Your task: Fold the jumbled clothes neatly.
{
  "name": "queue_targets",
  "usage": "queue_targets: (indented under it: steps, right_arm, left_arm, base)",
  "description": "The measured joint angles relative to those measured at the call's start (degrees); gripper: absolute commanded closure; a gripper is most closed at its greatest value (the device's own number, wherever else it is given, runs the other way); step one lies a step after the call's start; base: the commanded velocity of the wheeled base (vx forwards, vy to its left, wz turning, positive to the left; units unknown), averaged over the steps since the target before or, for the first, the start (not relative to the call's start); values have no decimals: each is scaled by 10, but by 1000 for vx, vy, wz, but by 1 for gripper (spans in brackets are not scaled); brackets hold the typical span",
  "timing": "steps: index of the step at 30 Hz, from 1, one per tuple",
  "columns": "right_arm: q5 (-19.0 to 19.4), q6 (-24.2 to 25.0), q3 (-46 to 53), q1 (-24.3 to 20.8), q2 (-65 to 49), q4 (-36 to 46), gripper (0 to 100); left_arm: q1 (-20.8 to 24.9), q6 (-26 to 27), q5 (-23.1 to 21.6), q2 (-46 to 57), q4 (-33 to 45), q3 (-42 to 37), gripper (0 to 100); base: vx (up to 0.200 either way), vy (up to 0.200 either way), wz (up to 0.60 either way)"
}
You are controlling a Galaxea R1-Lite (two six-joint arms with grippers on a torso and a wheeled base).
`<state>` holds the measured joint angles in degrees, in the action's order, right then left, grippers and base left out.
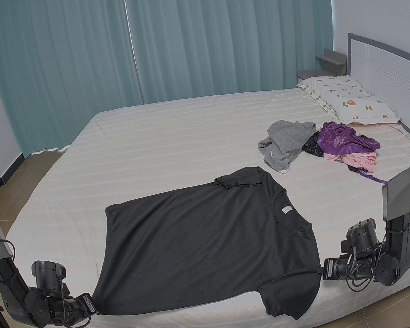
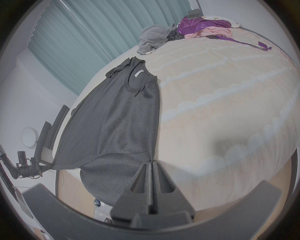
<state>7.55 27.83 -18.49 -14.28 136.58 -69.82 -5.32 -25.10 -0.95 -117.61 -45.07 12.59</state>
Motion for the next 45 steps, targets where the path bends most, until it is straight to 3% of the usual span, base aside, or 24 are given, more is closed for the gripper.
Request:
queue_targets:
  steps: [21,22,23,24,35,45]
  right_arm:
    - [17,0,66,15,-31,-7,100]
    - [17,0,66,13,-30,-7,100]
    - [17,0,65,10,-29,-7,100]
    - [17,1,64,7,-28,-7,0]
    - [23,37,76,-4,-37,-55,0]
    - [87,156,99,5,-97,-76,0]
  left_arm:
    - [2,0,-10,-12,-3,-1,100]
    - [3,0,-12,-13,-2,-1,0]
    - [6,-2,-14,-14,-2,-1,0]
    - [7,-4,-15,-14,-2,-1,0]
    - [15,-9,-15,-19,-3,7,0]
    - [11,-55,-28,16,-21,20,0]
  base:
    - [0,0,0]
    - [0,0,0]
    - [0,0,0]
    - [0,0,0]
    - [0,0,0]
    - [0,0,0]
